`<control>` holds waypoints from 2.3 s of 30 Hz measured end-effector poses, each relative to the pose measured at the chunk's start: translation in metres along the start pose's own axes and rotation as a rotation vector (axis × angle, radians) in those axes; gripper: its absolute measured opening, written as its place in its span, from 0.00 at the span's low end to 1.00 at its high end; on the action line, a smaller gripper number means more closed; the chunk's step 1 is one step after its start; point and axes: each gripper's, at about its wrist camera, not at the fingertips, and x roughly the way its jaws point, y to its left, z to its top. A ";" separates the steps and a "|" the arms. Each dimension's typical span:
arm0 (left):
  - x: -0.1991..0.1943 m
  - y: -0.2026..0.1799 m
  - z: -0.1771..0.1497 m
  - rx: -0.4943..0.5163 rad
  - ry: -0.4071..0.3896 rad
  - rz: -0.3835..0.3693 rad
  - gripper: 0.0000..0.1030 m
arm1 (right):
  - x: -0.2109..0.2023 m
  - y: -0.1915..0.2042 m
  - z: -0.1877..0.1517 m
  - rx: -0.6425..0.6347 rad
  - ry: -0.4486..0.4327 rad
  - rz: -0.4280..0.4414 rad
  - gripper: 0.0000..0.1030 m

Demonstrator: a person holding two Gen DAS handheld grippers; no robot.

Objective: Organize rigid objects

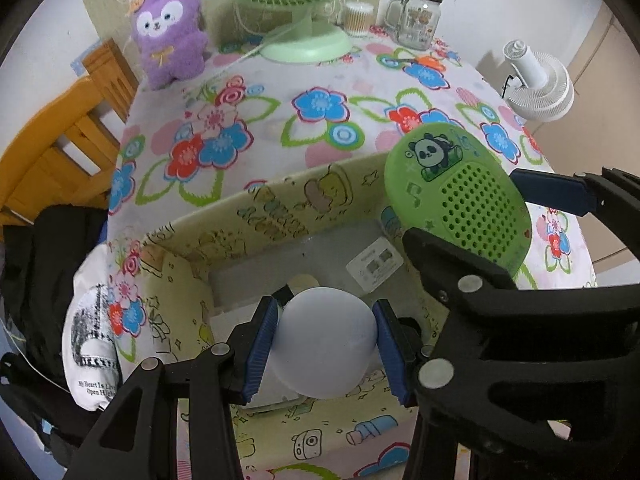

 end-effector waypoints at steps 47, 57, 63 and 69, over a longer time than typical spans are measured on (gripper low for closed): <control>-0.001 -0.005 0.003 0.044 0.001 0.025 0.91 | 0.009 -0.006 -0.008 0.066 0.028 0.034 0.83; -0.023 -0.027 0.005 0.016 -0.049 0.064 0.91 | -0.019 -0.022 -0.012 0.044 -0.043 0.017 0.83; -0.037 -0.042 0.009 -0.001 -0.075 0.079 0.91 | -0.036 -0.035 -0.013 0.030 -0.077 0.018 0.83; -0.049 -0.053 0.013 -0.016 -0.094 0.094 0.91 | -0.053 -0.046 -0.013 0.012 -0.124 0.018 0.83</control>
